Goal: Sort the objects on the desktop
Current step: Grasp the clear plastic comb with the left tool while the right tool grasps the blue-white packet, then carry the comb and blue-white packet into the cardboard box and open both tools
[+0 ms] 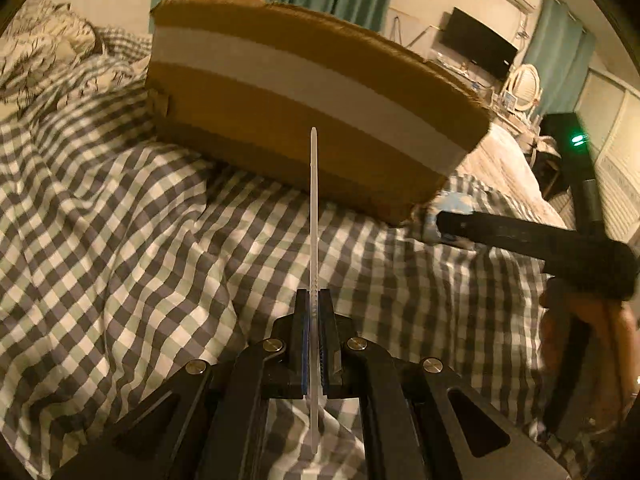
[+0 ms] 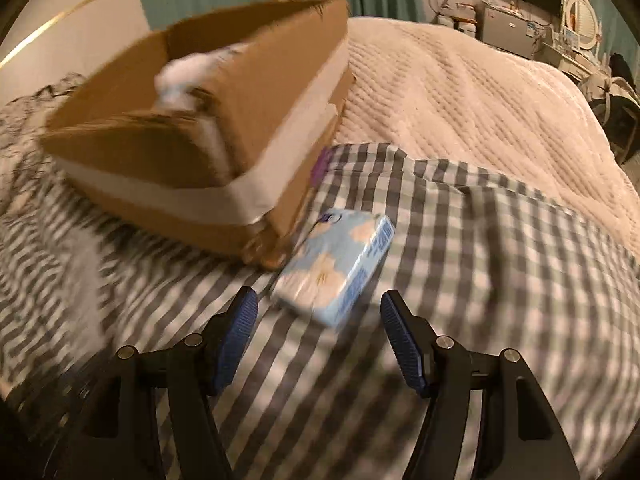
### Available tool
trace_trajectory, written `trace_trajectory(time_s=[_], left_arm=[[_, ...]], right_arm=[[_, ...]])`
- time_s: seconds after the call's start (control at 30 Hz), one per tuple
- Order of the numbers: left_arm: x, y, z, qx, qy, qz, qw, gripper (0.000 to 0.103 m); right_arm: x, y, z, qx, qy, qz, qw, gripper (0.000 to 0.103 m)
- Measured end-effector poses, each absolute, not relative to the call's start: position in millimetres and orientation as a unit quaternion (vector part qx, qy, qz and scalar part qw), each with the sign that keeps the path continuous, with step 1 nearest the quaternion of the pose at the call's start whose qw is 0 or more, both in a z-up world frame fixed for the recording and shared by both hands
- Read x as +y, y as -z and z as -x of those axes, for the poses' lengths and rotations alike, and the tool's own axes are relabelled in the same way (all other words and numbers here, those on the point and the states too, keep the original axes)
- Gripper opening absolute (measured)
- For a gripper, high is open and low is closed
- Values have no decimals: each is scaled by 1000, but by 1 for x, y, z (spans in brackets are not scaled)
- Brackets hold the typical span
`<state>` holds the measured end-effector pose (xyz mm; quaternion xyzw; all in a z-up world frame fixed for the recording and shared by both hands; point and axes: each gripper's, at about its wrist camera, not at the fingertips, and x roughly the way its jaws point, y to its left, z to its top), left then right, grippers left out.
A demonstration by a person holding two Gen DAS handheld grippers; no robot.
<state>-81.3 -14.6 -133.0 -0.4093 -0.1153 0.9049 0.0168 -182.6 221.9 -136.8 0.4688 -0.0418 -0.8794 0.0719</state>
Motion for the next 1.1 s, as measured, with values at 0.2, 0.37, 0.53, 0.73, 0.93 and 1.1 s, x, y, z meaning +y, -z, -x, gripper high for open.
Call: trace_trajectory(time_s=[0.2,0.37,0.53,0.73,0.93,1.1], left_arm=[[-17,150,89,-122,-896,427,20,4],[-14,148,86,-118,-897,426,22,4],[-9,138,76,-122,-899,420,31,4],[-3,111,46,-115,-904,408,46,4],[0,60,33,-113,-916,380,56,4],[-8,-10,47,-87,-938,332,46,4]], right_arm=[[218,159,196,-38,881,-464,84,47],[228,152,174,-57,887,-444,110,31],[232,138,140,-47,884,-449,119,30],[230,100,87,-30,878,-457,140,30],[222,47,57,-26,887,-432,159,30],[217,-13,65,-24,904,-390,175,30]])
